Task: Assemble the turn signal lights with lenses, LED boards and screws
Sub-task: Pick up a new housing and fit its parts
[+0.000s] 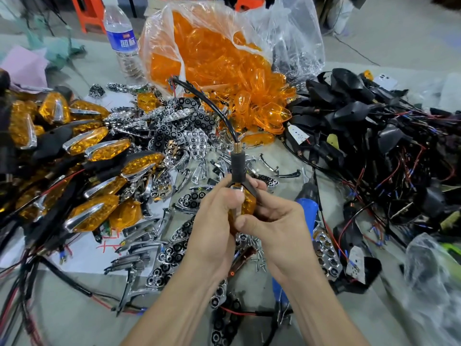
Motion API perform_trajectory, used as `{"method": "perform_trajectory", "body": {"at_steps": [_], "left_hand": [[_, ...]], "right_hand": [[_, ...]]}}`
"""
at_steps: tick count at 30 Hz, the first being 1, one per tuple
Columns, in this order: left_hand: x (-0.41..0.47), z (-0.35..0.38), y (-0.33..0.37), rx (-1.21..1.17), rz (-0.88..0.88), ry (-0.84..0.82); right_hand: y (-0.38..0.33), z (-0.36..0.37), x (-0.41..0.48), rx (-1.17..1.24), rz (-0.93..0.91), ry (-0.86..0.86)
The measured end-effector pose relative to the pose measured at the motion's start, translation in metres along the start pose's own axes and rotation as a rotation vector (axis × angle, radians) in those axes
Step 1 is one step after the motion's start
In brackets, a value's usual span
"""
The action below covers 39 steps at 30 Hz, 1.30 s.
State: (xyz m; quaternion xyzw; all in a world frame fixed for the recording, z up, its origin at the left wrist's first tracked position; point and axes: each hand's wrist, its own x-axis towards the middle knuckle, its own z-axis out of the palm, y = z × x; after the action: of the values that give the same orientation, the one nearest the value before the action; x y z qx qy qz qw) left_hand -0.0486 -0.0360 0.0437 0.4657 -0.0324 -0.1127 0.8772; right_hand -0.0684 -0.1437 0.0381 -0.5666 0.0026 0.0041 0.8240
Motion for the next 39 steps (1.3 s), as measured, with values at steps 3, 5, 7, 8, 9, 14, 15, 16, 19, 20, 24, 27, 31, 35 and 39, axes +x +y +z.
{"method": "perform_trajectory", "body": {"at_steps": [3, 5, 7, 8, 9, 14, 15, 16, 19, 20, 24, 27, 31, 35, 39], "left_hand": [[0.002, -0.006, -0.004, 0.000, -0.019, 0.013], [0.003, -0.009, -0.005, 0.076, -0.004, 0.046], [0.005, -0.010, -0.005, 0.184, 0.027, 0.061], [0.005, -0.011, -0.006, 0.217, 0.042, 0.056], [0.006, -0.011, -0.007, 0.241, 0.052, 0.053], [0.003, -0.011, -0.013, 0.349, 0.124, 0.050], [0.003, -0.010, -0.015, 0.362, 0.121, 0.072], [0.003, -0.010, -0.017, 0.364, 0.117, 0.104], [0.003, -0.007, -0.020, 0.352, 0.122, 0.147], [0.003, -0.007, -0.021, 0.347, 0.114, 0.145], [0.003, -0.010, -0.020, 0.314, 0.021, 0.109], [0.007, -0.017, -0.013, 0.345, -0.010, 0.013], [0.008, -0.018, -0.003, 0.360, 0.084, -0.072], [0.003, -0.014, -0.002, 0.253, 0.202, -0.073], [0.006, -0.013, -0.001, 0.185, 0.080, 0.002]], "right_hand": [[-0.005, -0.001, 0.001, -0.050, 0.115, 0.006], [-0.012, 0.000, 0.002, 0.035, 0.217, -0.038], [-0.015, 0.007, 0.002, 0.173, 0.287, 0.005], [-0.013, 0.010, 0.001, 0.230, 0.304, 0.058], [-0.012, 0.014, 0.001, 0.281, 0.312, 0.104], [-0.008, 0.025, 0.003, 0.336, 0.345, 0.165], [-0.006, 0.026, 0.004, 0.340, 0.354, 0.190], [-0.005, 0.027, 0.005, 0.354, 0.361, 0.218], [-0.001, 0.030, 0.007, 0.359, 0.373, 0.307], [0.000, 0.030, 0.008, 0.347, 0.377, 0.336], [0.004, 0.026, 0.006, 0.361, 0.409, 0.384], [0.003, 0.018, 0.000, 0.385, 0.387, 0.270], [-0.012, 0.000, -0.005, 0.373, 0.306, 0.046], [-0.014, -0.001, -0.010, 0.198, 0.167, -0.036], [-0.002, 0.008, -0.007, 0.116, 0.123, 0.060]]}}
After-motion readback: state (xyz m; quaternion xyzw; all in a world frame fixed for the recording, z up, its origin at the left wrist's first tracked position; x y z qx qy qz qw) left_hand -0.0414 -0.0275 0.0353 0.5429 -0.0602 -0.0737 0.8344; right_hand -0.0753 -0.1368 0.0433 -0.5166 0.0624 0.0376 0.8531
